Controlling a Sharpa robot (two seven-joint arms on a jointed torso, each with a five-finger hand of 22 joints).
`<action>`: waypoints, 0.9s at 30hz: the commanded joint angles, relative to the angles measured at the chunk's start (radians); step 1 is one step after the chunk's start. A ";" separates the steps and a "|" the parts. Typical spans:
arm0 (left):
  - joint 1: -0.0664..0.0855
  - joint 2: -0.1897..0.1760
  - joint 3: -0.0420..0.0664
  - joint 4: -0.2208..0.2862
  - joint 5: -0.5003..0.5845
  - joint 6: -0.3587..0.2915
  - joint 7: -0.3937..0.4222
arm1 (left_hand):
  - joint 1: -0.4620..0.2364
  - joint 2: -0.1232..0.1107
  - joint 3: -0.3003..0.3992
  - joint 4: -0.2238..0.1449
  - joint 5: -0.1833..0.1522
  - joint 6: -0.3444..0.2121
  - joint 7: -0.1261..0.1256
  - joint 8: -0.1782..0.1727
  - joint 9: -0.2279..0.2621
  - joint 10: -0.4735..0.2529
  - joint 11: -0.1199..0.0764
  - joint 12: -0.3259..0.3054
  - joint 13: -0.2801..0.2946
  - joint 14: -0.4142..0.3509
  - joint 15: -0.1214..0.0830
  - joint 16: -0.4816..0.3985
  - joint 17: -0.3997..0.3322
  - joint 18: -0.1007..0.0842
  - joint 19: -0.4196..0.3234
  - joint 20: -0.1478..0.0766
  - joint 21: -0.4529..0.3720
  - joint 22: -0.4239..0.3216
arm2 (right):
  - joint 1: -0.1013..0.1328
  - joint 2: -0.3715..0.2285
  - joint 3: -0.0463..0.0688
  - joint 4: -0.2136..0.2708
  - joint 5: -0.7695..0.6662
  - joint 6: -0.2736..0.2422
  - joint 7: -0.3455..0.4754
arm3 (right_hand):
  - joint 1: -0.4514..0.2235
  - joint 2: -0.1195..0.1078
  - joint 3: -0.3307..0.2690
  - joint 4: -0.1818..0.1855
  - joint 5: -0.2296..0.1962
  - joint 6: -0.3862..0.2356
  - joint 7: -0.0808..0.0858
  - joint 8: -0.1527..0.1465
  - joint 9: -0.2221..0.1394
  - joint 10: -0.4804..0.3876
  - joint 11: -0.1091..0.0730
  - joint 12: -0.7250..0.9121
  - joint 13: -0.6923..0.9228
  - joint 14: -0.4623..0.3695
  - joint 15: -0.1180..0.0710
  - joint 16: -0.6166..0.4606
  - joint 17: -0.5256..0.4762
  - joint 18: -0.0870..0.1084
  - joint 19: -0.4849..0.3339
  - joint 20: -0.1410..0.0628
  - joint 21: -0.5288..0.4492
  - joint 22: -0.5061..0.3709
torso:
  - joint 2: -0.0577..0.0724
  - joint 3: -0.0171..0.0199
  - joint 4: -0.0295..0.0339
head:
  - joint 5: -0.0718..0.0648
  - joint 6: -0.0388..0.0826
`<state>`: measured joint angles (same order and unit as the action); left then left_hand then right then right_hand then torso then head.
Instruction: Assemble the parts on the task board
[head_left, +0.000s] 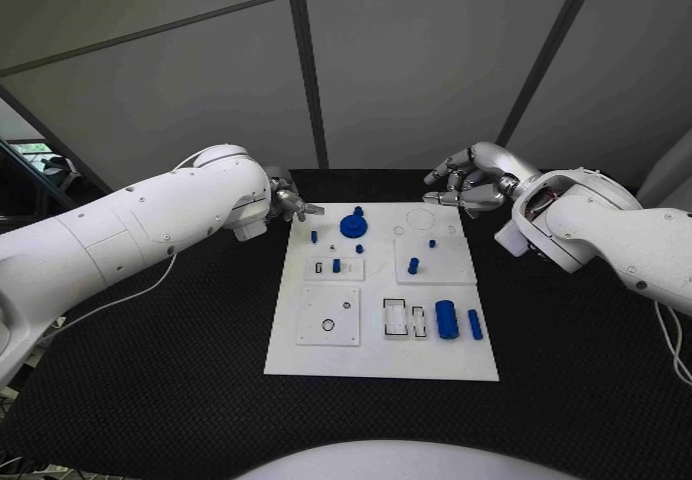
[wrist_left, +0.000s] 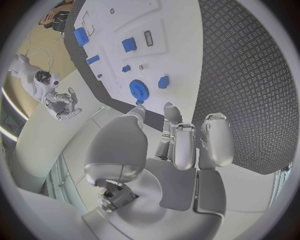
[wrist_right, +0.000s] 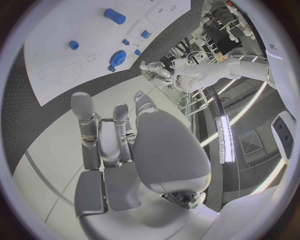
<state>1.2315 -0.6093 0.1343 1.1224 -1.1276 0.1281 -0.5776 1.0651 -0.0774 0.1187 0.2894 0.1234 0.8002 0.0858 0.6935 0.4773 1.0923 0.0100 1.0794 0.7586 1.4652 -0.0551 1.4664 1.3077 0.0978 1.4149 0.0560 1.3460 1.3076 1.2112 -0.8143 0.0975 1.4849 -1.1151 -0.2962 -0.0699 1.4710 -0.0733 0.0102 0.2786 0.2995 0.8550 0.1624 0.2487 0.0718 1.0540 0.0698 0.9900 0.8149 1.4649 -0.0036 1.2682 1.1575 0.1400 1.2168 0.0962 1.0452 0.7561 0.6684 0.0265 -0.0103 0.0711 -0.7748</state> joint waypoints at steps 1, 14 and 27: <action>0.005 0.017 0.001 -0.026 0.008 0.090 0.013 | 0.000 0.010 -0.006 0.000 0.006 0.001 0.004 -0.005 -0.003 0.002 0.008 0.005 0.001 0.063 0.009 -0.005 0.130 -0.030 0.002 0.007 -0.001 0.012 | 0.001 0.001 0.001 0.000 -0.003 0.006 0.002 | -0.001 0.002 -0.002 0.004 0.004 -0.003 -0.002 0.005 -0.001 -0.002 0.002 -0.001 -0.001 0.001 -0.004 -0.003 0.000 0.008 0.001 0.001 -0.003 -0.001 | 0.004 0.0007 -0.0019 | 0.005 0.000; 0.007 0.069 -0.014 -0.092 -0.025 0.173 0.020 | 0.010 0.021 -0.017 -0.003 0.007 0.006 0.005 -0.013 -0.012 -0.003 0.009 0.003 -0.003 0.061 0.011 -0.009 0.126 -0.030 0.001 0.009 -0.003 0.011 | 0.001 0.004 0.001 0.000 -0.003 0.007 0.001 | -0.001 0.003 -0.002 0.004 0.004 -0.003 -0.002 0.005 -0.001 -0.001 0.002 0.000 0.000 0.002 -0.004 -0.002 0.001 0.008 0.002 0.000 -0.002 0.000 | 0.003 0.0011 -0.0020 | 0.005 -0.005; 0.008 0.078 -0.017 -0.099 -0.036 0.189 0.017 | 0.026 0.037 -0.025 -0.004 0.008 0.017 0.004 -0.016 -0.021 -0.004 0.009 0.006 -0.002 0.061 0.011 -0.009 0.126 -0.030 0.001 0.010 -0.002 0.014 | 0.001 0.007 0.001 -0.002 -0.003 0.008 0.001 | -0.001 0.003 -0.002 0.004 0.004 -0.003 -0.002 0.005 -0.001 -0.001 0.002 0.000 0.000 0.002 -0.004 -0.002 0.001 0.008 0.002 0.000 -0.002 0.000 | 0.003 0.0001 -0.0006 | 0.004 -0.007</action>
<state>1.2369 -0.5318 0.1171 1.0235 -1.1510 0.2916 -0.5669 1.0926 -0.0498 0.0979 0.2853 0.1274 0.8106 0.0900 0.6816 0.4570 1.0903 0.0152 1.0794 0.7566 1.4653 -0.0482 1.4602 1.3077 0.0976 1.4184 0.0595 1.3460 1.3075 1.2112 -0.8089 0.0975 1.4829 -1.1151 -0.2929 -0.0706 1.4711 -0.0733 0.0102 0.2786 0.2994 0.8550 0.1624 0.2487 0.0718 1.0540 0.0698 0.9900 0.8149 1.4649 -0.0036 1.2682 1.1575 0.1400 1.2168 0.0962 1.0452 0.7562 0.6714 0.0268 -0.0113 0.0757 -0.7811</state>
